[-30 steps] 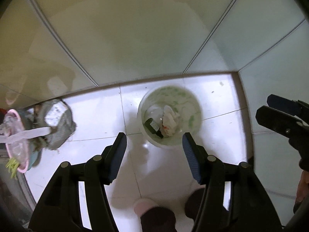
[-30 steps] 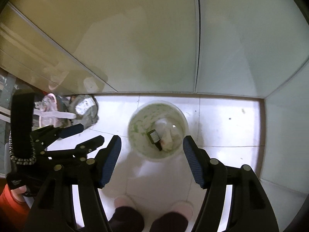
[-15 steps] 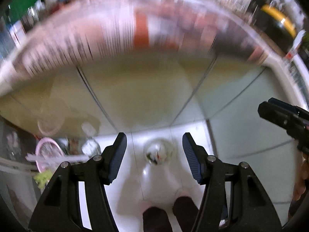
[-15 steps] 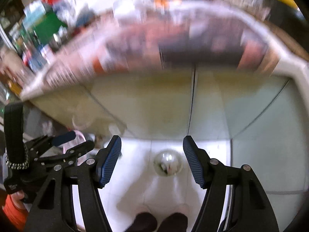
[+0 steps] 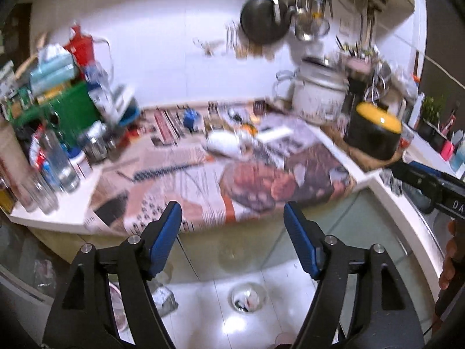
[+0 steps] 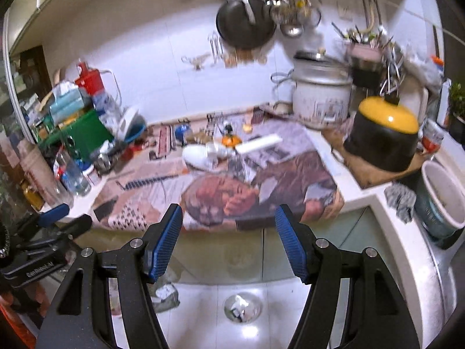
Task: Collect trash
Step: 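Raise both tools back toward the counter, then grasp the white mesh-wrapped fruit with the left tool while the right tool grasps white tissue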
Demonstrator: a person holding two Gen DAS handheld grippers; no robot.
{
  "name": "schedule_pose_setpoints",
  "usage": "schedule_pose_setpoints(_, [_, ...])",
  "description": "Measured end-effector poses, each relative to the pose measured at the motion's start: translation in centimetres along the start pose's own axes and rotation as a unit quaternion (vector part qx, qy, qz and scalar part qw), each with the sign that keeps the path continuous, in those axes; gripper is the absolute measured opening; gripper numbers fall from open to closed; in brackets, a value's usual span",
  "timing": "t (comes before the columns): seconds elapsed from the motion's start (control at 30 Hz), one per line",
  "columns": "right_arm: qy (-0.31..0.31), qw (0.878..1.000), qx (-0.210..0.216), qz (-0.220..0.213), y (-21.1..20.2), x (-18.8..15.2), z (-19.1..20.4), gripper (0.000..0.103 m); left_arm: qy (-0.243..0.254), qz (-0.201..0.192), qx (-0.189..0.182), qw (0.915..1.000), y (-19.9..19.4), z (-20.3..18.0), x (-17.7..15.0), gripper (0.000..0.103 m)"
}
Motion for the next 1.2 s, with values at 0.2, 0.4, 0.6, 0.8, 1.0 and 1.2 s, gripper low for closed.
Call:
schedule_pose_setpoints(0.2, [-0.017, 0.999, 0.002, -0.028, 0.3, 2.7, 0.0, 0.066, -0.002, -0.043, 0.014, 0.999, -0.1, -0.1, 3.6, 0.093])
schedule_pose_setpoints(0.4, [-0.034, 0.999, 0.017, -0.038, 4.2, 4.9, -1.2, 0.08, -0.018, -0.054, 0.068, 0.9961, 4.0, 0.2, 6.3, 0.098])
schedule_pose_setpoints(0.6, [-0.058, 0.997, 0.051, -0.009, 9.5, 8.0, -3.0, 0.08, -0.051, -0.018, 0.11, 0.9925, 10.9, 0.7, 9.4, 0.098])
schedule_pose_setpoints(0.8, [-0.085, 0.992, 0.085, 0.029, 16.1, 10.1, -5.4, 0.08, -0.124, 0.018, 0.137, 0.9827, 17.8, 1.6, 10.1, 0.098])
schedule_pose_setpoints(1.0, [-0.044, 0.991, 0.097, 0.075, 21.4, 10.9, -7.2, 0.08, -0.124, 0.069, 0.15, 0.9785, 24.1, 2.6, 9.6, 0.098])
schedule_pose_setpoints(1.2, [-0.031, 0.989, 0.091, 0.113, 26.2, 10.5, -6.0, 0.08, -0.113, 0.114, 0.134, 0.9779, 30.2, 5.4, 9.1, 0.098])
Point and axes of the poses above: each gripper's, at about its wrist camera, not at the fingertips, and y roughly the way its jaws point, z to its left, x to its top, the point moved 2 cm from there along y, roughly the way its jaws point, and after that the axes turned 7 degrees about -z, right-handed, at the moved point
